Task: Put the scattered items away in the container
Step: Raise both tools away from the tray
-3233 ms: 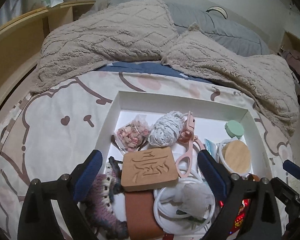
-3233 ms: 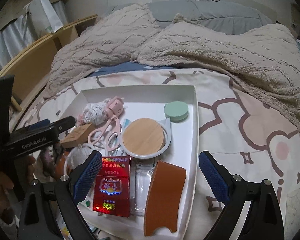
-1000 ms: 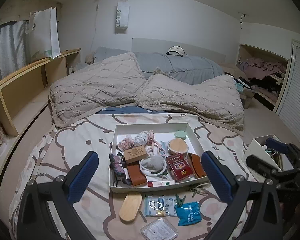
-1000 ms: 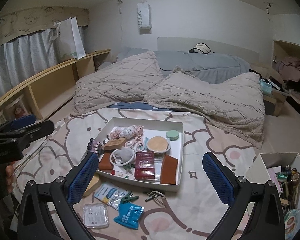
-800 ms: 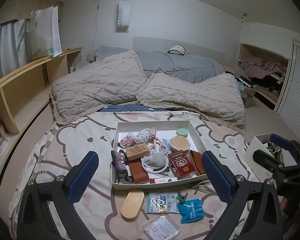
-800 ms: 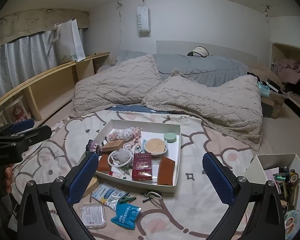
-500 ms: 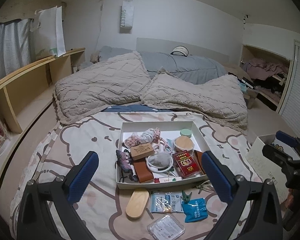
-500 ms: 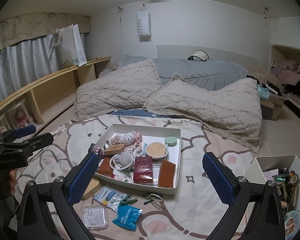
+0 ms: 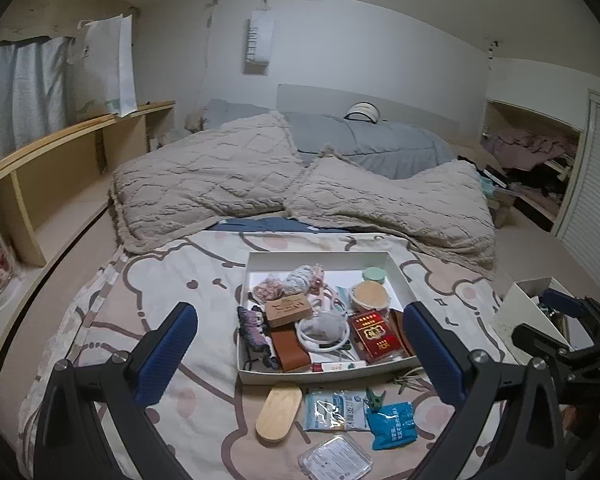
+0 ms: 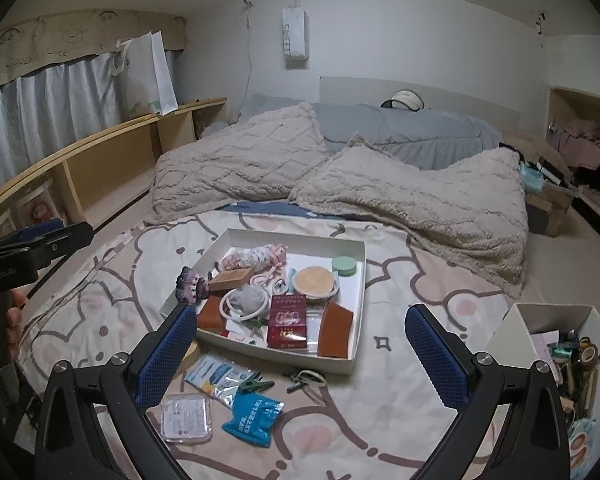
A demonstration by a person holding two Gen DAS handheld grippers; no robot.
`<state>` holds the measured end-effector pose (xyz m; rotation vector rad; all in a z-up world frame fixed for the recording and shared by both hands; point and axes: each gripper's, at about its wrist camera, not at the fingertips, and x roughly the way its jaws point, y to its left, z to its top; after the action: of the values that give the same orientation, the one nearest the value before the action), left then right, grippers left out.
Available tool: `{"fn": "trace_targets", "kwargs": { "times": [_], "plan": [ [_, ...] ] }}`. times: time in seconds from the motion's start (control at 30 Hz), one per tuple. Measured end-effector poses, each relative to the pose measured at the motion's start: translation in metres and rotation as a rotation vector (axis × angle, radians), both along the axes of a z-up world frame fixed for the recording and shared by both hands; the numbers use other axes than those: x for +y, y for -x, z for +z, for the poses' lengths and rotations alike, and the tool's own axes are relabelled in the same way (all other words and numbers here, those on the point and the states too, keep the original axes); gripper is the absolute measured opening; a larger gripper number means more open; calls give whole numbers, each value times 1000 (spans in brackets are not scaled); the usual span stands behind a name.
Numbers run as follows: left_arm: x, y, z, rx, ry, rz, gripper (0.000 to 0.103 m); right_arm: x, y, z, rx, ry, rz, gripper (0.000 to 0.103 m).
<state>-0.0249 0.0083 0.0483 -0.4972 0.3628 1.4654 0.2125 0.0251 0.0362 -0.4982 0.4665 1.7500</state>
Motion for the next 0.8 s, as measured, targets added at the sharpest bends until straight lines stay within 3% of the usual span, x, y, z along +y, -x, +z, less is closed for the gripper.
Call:
{"fn": "trace_targets", "kwargs": {
  "times": [0.2,0.43,0.8],
  "plan": [
    [3,-8,-10,18,28,-30,103,7,6,-7,21,35,8,103],
    [7,-14,-38,65,124,-37,103,14,17,-32,-5,149,12,103],
    [-1,-26,-70,163,187,-81,103,23,18,-74,-4,335,-27,103]
  ]
}}
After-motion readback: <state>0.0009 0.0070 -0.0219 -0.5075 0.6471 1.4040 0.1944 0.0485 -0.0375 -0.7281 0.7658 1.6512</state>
